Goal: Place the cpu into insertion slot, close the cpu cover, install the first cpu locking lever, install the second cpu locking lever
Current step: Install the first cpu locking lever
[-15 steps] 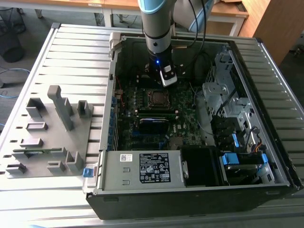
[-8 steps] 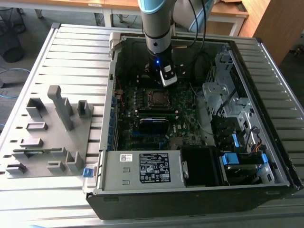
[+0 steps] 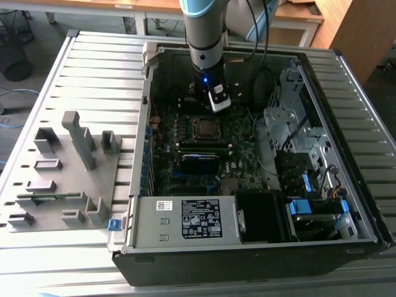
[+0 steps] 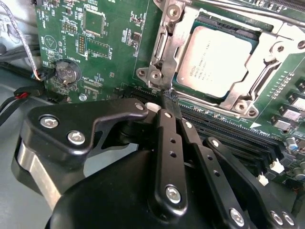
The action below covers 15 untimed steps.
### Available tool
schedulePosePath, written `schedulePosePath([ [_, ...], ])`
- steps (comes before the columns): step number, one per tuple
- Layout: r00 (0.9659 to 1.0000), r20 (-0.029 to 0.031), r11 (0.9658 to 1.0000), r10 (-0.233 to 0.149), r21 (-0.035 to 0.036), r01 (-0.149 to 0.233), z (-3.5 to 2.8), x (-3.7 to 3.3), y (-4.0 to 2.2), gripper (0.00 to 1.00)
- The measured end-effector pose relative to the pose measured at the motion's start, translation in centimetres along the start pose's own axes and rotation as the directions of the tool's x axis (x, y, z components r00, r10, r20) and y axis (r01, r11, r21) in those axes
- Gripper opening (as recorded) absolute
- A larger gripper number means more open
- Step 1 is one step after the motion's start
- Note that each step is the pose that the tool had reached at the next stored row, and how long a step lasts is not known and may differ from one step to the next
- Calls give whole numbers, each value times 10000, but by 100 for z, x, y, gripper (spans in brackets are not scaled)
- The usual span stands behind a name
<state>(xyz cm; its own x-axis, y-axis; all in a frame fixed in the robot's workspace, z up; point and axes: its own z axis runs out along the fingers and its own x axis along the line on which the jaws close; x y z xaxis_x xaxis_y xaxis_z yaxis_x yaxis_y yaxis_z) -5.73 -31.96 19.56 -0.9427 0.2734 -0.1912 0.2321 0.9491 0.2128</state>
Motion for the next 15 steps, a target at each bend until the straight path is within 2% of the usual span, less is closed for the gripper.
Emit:
schedulePosePath([
  [4,10000,9,10000,-2,-9,2,-15,-4,4,10],
  [10,9999,131,10000,-23,-41,24,-13,13,-5,10],
  [15,9999,153,10000,-34,-49,35,-10,23,-8,10],
])
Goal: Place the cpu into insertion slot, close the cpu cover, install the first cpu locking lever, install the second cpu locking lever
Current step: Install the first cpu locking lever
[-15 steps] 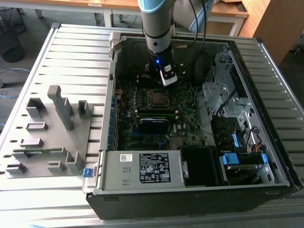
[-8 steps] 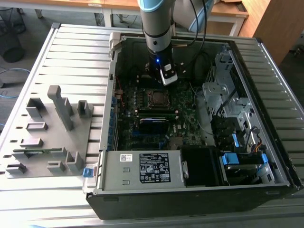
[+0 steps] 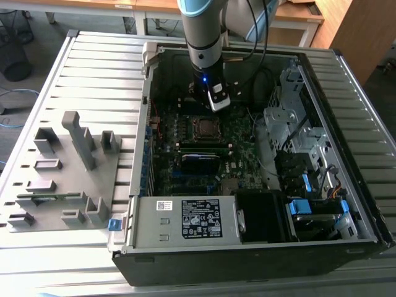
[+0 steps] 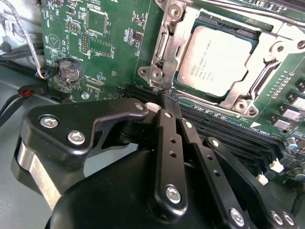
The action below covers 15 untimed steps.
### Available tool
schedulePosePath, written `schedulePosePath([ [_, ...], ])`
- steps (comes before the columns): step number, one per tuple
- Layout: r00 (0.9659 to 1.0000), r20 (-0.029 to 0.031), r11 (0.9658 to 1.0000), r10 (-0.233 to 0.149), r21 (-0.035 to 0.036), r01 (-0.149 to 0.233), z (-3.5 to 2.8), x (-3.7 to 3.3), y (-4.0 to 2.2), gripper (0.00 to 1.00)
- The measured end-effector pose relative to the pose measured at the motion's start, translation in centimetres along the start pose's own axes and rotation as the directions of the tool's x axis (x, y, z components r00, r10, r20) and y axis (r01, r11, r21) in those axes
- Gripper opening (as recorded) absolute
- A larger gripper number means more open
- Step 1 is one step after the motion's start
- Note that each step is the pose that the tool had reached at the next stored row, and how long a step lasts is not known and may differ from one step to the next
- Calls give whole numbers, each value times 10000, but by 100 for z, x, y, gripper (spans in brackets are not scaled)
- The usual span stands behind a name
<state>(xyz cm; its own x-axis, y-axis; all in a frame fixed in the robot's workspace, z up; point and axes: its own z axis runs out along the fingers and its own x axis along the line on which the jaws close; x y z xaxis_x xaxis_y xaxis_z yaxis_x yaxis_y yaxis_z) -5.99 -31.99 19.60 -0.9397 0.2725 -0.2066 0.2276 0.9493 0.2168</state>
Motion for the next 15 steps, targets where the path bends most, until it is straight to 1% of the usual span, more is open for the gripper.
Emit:
schedulePosePath([
  [4,10000,18,10000,-1,-7,1,2,1,-4,10],
  [12,10000,18,10000,-2,-4,2,6,-3,-10,10],
  [15,10000,18,10000,-2,-7,2,11,-18,-6,10],
])
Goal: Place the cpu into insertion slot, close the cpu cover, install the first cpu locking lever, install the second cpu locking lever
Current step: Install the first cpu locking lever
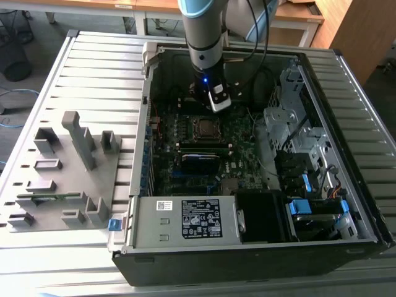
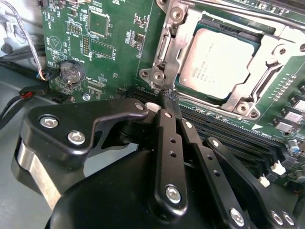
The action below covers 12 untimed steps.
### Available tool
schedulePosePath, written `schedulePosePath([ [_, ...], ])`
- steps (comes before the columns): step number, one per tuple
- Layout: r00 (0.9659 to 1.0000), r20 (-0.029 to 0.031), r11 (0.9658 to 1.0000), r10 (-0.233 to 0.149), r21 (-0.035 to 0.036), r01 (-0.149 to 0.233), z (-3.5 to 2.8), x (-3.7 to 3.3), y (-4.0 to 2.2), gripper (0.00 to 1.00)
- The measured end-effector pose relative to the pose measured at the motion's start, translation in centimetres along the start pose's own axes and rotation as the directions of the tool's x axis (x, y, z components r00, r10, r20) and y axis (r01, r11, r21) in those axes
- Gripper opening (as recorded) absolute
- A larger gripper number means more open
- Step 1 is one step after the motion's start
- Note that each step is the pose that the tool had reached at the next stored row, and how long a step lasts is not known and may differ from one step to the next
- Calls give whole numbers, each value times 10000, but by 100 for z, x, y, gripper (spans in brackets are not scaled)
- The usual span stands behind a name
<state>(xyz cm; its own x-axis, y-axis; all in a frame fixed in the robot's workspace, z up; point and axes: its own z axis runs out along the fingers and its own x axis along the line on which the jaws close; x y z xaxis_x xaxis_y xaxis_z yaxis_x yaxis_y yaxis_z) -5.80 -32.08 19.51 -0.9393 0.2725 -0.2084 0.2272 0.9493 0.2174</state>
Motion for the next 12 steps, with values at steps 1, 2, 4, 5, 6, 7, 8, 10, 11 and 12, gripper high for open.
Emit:
schedulePosePath([
  [1,10000,-1,10000,1,0,-1,1,-5,1,10],
  [2,10000,0,10000,1,1,-1,1,-6,1,10],
  [4,10000,0,10000,2,2,-2,1,-7,1,10],
  [5,10000,0,10000,1,2,-1,3,-7,2,10],
  [6,10000,0,10000,0,1,0,5,-7,1,10],
  [7,10000,0,10000,0,0,0,9,-6,1,10],
  [8,10000,1,10000,0,0,0,13,-5,0,10],
  [10,10000,0,10000,0,2,0,18,-4,-2,10],
  [11,10000,-1,10000,0,2,0,18,-4,-2,10],
  [12,10000,-1,10000,0,3,0,18,-4,-2,10],
])
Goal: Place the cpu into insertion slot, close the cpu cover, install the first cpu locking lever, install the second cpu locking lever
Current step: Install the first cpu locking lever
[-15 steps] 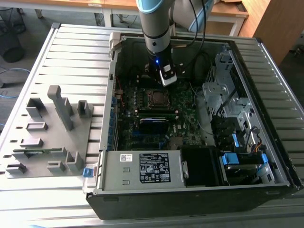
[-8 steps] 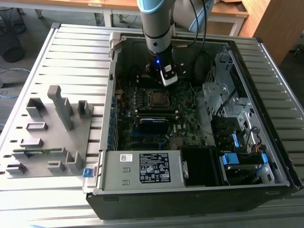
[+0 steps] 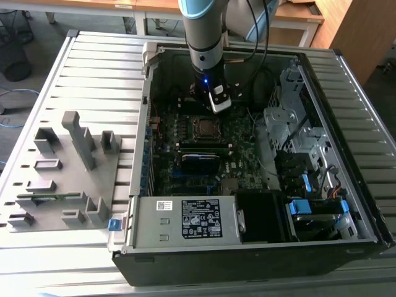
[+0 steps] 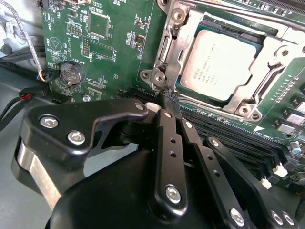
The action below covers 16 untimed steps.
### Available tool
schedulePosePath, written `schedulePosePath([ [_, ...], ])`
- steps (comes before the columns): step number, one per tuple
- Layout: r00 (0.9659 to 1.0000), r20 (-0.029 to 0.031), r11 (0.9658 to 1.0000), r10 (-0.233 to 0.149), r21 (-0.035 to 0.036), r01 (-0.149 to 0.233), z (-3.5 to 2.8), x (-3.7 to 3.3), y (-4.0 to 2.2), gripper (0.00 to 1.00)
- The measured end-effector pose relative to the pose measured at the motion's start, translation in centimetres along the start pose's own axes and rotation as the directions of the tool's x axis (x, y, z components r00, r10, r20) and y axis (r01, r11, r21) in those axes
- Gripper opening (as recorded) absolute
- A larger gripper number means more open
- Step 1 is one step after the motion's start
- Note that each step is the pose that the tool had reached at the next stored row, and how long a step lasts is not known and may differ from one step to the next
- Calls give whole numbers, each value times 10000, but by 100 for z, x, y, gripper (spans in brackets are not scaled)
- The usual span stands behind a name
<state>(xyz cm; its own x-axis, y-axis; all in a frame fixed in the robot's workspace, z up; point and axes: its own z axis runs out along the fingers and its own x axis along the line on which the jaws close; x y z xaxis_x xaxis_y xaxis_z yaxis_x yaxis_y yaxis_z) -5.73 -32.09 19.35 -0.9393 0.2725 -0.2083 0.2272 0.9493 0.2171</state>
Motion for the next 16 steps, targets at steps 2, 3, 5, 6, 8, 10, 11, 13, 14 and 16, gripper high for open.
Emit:
schedulePosePath([
  [2,10000,1,10000,0,-1,0,1,0,0,10],
  [3,10000,1,10000,0,-2,0,1,0,0,10],
  [5,10000,2,10000,0,-5,0,7,2,-1,10],
  [6,10000,1,10000,0,-2,0,8,2,-1,10],
  [8,10000,1,10000,0,-1,0,8,2,-2,10],
  [10,10000,1,10000,1,-1,-1,8,3,-2,10],
  [11,10000,1,10000,1,-5,-1,8,3,-2,10],
  [13,10000,1,10000,15,-45,-15,9,3,-2,10],
  [14,10000,-1,10000,19,-65,-19,9,3,-1,10],
  [16,10000,-5,10000,25,-84,-25,9,2,-1,10],
])
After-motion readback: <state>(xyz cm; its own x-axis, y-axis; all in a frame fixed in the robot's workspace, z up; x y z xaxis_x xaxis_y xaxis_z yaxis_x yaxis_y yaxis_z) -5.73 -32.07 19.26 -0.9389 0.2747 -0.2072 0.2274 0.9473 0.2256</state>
